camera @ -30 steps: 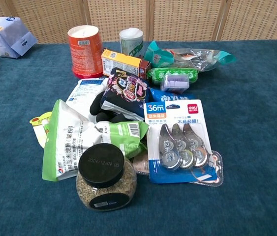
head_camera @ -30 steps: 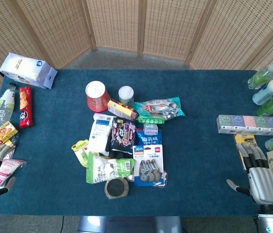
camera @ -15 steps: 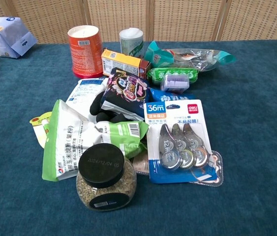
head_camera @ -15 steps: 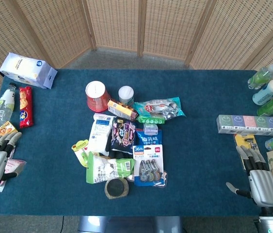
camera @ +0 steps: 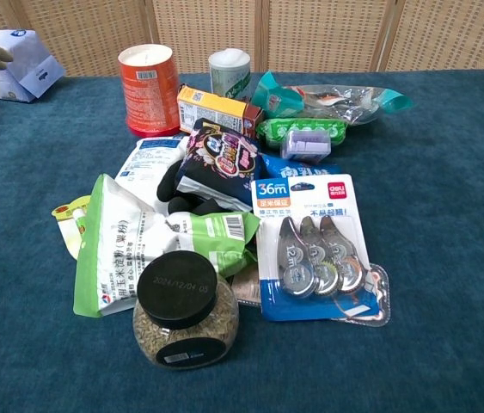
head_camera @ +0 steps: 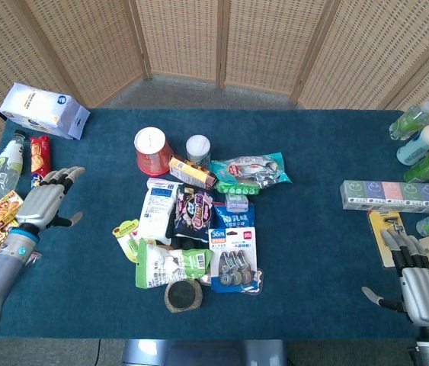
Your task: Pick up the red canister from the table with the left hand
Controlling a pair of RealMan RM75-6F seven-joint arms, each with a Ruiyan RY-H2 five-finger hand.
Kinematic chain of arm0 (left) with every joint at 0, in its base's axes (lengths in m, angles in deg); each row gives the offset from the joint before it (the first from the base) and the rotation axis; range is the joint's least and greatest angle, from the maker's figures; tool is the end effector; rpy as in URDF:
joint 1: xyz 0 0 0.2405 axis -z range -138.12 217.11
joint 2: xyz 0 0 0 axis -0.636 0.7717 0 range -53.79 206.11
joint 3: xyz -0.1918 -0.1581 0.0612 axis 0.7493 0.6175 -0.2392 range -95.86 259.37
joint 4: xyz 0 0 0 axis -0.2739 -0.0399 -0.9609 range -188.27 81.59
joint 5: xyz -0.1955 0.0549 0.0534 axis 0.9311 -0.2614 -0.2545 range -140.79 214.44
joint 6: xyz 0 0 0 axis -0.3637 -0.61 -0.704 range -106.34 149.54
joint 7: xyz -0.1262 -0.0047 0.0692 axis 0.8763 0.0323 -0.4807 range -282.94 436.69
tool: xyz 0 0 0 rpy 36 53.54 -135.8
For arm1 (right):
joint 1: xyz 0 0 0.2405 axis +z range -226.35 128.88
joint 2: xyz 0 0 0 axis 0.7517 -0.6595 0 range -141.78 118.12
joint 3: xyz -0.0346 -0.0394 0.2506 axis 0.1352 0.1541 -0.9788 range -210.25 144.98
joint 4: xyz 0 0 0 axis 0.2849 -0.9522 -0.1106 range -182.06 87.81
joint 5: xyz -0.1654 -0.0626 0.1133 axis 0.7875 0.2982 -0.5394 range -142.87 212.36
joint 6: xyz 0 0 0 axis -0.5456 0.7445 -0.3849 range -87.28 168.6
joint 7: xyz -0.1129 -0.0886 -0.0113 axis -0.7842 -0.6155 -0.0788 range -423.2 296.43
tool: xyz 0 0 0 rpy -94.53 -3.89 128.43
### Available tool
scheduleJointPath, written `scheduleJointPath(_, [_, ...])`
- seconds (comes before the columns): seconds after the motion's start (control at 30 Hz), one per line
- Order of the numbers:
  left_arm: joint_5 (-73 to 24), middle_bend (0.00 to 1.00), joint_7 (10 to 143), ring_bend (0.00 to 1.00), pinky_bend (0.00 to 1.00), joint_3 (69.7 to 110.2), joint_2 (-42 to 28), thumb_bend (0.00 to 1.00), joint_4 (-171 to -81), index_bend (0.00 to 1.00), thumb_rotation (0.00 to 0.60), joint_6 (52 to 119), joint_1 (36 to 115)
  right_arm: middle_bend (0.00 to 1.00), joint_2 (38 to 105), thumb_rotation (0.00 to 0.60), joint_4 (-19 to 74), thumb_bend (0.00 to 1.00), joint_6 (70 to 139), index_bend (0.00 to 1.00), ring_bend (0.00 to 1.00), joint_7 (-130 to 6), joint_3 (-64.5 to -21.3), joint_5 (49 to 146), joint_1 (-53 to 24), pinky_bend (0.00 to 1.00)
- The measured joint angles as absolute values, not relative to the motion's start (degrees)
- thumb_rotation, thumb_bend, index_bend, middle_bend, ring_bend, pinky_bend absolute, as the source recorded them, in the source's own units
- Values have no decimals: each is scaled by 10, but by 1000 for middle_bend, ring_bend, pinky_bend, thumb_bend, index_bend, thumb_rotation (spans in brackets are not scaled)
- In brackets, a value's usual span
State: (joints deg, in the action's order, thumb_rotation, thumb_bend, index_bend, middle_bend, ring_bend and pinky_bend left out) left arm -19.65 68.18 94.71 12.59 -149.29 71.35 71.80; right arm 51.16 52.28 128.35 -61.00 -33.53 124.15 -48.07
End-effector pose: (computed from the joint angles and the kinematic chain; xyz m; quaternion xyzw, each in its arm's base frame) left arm -0.2361 0.3366 0.1172 -0.6505 -0.4838 -0.3237 0.4878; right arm -0.2920 -0.1505 0.1536 0.5670 -0.4349 0.4239 0.5564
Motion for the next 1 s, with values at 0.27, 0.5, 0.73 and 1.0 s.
scheduleJointPath(0.27, [-111, 0, 605, 0, 0, 966, 43, 316, -1401, 0, 600, 694, 808, 0, 501, 568, 514, 148, 1291, 0, 0, -589, -341, 1228, -488, 0])
scheduleJointPath(0.5, [-48, 0, 561, 0, 0, 978, -16, 258, -1316, 0, 600, 675, 874, 0, 490, 567, 514, 148, 1304, 0, 0, -574, -342, 1219, -501, 0])
scheduleJointPath(0.73, [12, 0, 535, 0, 0, 990, -79, 144, -1224, 0, 600, 648, 938, 0, 485, 569, 510, 148, 1324, 0, 0, -561, -340, 1212, -520, 0])
scheduleJointPath(1.0, [45, 0, 522, 0, 0, 999, -134, 110, -1133, 0, 600, 622, 989, 0, 481, 551, 506, 147, 1337, 0, 0, -542, -339, 1207, -536, 0])
